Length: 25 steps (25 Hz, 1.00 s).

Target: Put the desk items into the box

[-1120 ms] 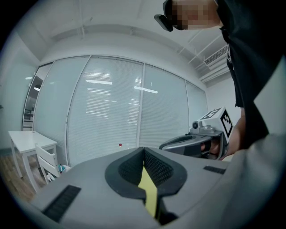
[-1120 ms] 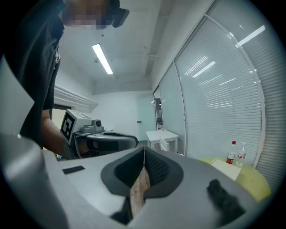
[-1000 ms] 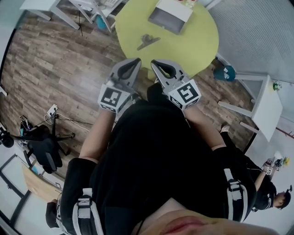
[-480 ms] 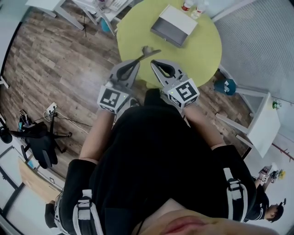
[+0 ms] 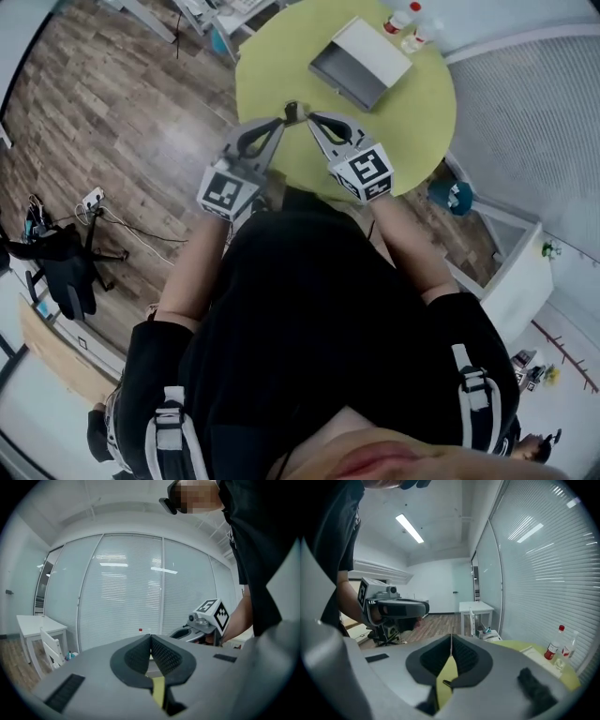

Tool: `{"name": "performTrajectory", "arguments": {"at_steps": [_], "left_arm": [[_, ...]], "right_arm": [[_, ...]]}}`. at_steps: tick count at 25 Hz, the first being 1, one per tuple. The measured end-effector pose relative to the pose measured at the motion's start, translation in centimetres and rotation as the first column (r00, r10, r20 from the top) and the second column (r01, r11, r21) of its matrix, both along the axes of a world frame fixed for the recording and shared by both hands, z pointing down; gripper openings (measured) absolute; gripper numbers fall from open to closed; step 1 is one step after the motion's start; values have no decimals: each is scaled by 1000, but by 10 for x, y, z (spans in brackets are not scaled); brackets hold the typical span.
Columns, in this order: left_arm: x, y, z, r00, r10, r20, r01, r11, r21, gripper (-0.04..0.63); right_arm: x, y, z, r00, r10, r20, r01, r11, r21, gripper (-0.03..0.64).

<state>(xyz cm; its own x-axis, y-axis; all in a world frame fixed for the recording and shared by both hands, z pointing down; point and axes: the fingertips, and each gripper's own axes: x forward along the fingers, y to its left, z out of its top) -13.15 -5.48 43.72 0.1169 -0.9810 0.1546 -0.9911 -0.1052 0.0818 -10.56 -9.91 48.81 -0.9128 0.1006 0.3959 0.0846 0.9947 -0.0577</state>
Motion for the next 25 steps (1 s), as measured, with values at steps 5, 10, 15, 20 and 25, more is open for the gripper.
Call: {"name": "performTrajectory", "arguments": {"at_steps": [5, 10, 15, 20, 25], "left_arm": [[-6, -18, 20, 999, -35, -9, 34, 999, -11, 12], [-10, -31, 35, 996, -88, -9, 87, 996, -31, 12], [-19, -38, 44, 989, -146, -8, 145, 989, -35, 12], [-28, -42, 63, 984, -178, -13, 177, 982, -59, 11], [-43, -45, 81, 981, -190, -26, 188, 980, -66, 11]], "right_arm": [[-12, -20, 48, 993, -78, -91, 82, 996, 41, 18], [-16, -32, 95, 973, -126, -195, 117, 992, -56, 19], [-20, -41, 133, 954, -114, -276, 85, 990, -113, 20], [-27, -43, 162, 937, -94, -336, 56, 991, -123, 37], [-38, -43, 196, 911, -21, -411, -41, 989, -142, 108]]}}
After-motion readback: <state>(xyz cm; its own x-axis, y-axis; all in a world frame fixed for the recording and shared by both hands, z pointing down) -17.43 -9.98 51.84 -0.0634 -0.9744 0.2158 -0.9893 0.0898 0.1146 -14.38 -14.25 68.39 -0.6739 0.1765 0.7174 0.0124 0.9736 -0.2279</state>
